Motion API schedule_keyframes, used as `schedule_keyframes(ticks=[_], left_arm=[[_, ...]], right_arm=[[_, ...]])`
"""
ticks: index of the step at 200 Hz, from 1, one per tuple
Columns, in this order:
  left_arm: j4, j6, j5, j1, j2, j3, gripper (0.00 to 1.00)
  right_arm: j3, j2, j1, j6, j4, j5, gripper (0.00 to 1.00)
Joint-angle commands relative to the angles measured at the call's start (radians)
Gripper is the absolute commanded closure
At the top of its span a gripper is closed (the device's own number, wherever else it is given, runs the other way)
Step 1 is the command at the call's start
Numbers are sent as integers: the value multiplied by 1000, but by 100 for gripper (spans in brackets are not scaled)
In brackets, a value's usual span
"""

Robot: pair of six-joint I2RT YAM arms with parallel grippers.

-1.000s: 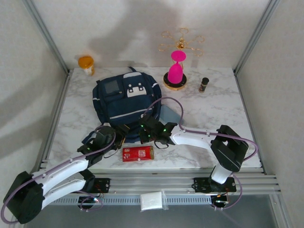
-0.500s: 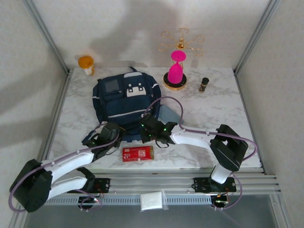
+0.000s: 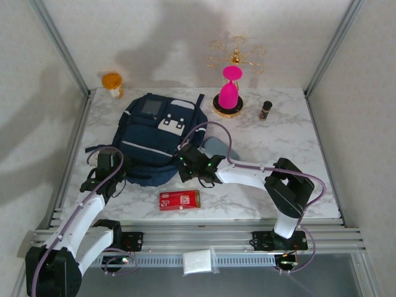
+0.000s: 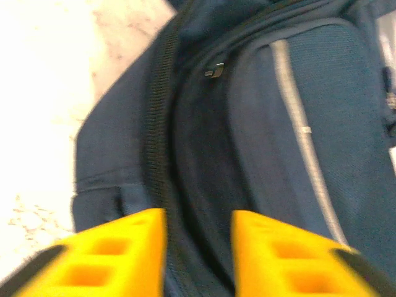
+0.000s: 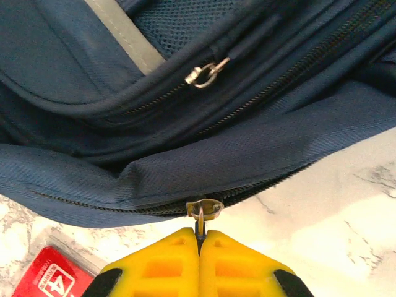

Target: Pack the student bag

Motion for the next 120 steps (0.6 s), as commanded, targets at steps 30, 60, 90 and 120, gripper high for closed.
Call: schedule_keyframes(ticks=[30, 60, 90, 120], left_arm=[[-50, -263, 23, -246, -172, -41, 28], [153, -481, -24, -474, -149, -108, 25], [316, -608, -11, -554, 28, -115, 24], [403, -666, -143, -550, 120, -125, 29]], right_arm=[[-6, -14, 21, -14, 54, -28, 100], [-36, -18, 22, -21, 73, -23, 100], [-45, -24, 22, -28, 90, -18, 100], [-56, -18, 15, -54, 107, 26, 100]])
